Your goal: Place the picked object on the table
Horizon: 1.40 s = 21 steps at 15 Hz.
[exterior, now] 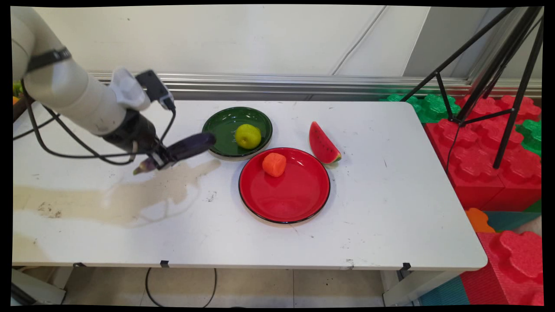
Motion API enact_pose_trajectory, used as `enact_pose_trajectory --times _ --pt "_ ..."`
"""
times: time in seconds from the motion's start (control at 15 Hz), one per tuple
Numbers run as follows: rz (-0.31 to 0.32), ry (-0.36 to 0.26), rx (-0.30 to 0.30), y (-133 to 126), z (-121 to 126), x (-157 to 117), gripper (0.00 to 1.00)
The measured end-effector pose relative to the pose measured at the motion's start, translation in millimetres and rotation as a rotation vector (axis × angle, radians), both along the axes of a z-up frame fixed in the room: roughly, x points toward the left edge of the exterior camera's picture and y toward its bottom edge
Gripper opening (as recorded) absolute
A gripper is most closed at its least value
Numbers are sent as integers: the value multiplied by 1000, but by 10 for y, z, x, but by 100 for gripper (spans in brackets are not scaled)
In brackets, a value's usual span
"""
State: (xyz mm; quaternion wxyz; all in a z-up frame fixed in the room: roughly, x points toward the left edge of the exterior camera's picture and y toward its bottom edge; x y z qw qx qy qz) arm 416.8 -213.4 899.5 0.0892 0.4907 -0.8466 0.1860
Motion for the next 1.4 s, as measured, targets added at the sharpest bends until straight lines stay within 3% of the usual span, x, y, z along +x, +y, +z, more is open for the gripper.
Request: enact_pose_trajectory --times 0.53,1.0,1.07,1.4 --pt "27 19 73 47 -521 -128 0" --pt "27 48 81 3 -719 -251 0" --pt "25 53 77 -2 -730 -272 100" --pt "12 63 54 -5 -713 -331 100"
